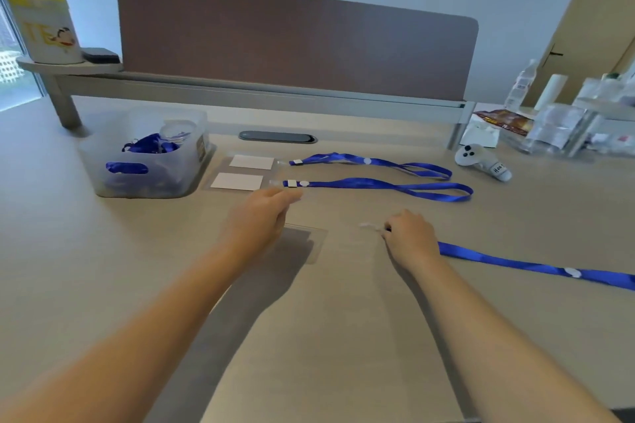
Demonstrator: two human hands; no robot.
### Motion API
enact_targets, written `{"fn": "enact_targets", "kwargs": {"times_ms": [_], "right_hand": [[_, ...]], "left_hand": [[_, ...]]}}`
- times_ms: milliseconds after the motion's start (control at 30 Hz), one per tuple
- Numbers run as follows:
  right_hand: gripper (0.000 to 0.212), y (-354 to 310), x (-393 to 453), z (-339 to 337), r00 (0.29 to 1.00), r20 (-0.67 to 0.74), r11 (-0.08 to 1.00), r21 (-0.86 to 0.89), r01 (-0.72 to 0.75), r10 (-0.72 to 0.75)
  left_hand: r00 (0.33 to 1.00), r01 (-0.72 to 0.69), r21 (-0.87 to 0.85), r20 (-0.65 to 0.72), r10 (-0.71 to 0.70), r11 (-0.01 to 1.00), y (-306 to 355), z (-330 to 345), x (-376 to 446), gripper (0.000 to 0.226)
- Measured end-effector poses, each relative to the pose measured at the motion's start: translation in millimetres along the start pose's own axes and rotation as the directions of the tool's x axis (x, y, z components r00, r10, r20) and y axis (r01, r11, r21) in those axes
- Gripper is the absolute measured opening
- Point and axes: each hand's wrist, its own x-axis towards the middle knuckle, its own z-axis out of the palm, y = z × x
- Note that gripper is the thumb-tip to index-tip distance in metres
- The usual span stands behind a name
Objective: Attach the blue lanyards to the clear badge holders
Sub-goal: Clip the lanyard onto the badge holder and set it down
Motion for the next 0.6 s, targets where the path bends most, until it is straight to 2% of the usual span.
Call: {"fn": "enact_targets", "kwargs": {"times_ms": [67,133,233,333,400,500,600], "right_hand": [[0.030,-0.8,-0.1,0.2,0.999,-0.019,0.999,-0.008,0.035,-0.035],[0.028,-4.2,-1.7,-2.2,0.999,-0.032,0.997,0.058,0.042,-0.041],[0.027,-12.3,-3.4,-13.9,0.997,-0.077,0.934,0.357,0.012,0.016],[0.026,-26.9,-4.3,-32.7,0.993,-0.119,0.775,0.629,0.066,0.012],[0.025,-39.8,-8.7,-47.4,0.999,-0.049,0.658,0.751,0.046,-0.014],[0.018,-58.9,-16.7,-64.4,0.996,0.052,0.500,0.866,-0.005,-0.079],[0.019,-75.1,-25.7,-76.6,0.990,0.081,0.432,0.902,-0.024,-0.114]], "left_hand": [[0.999,0.031,0.006,0.030,-0.031,0.999,0.3,2.3,0.9,0.034],[0.998,0.051,0.012,0.048,-0.051,0.999,1.9,2.0,2.1,0.036],[0.996,0.079,0.002,0.042,-0.079,0.997,5.4,-2.5,4.2,0.038],[0.985,0.172,-0.103,-0.006,-0.173,0.980,9.3,-8.7,7.4,0.038],[0.953,0.287,-0.264,-0.014,-0.301,0.921,12.2,-13.0,10.2,0.038],[0.891,0.414,-0.484,0.043,-0.452,0.771,13.8,-19.4,14.3,0.033],[0.835,0.476,-0.615,0.092,-0.542,0.629,12.6,-25.8,16.1,0.022]]}}
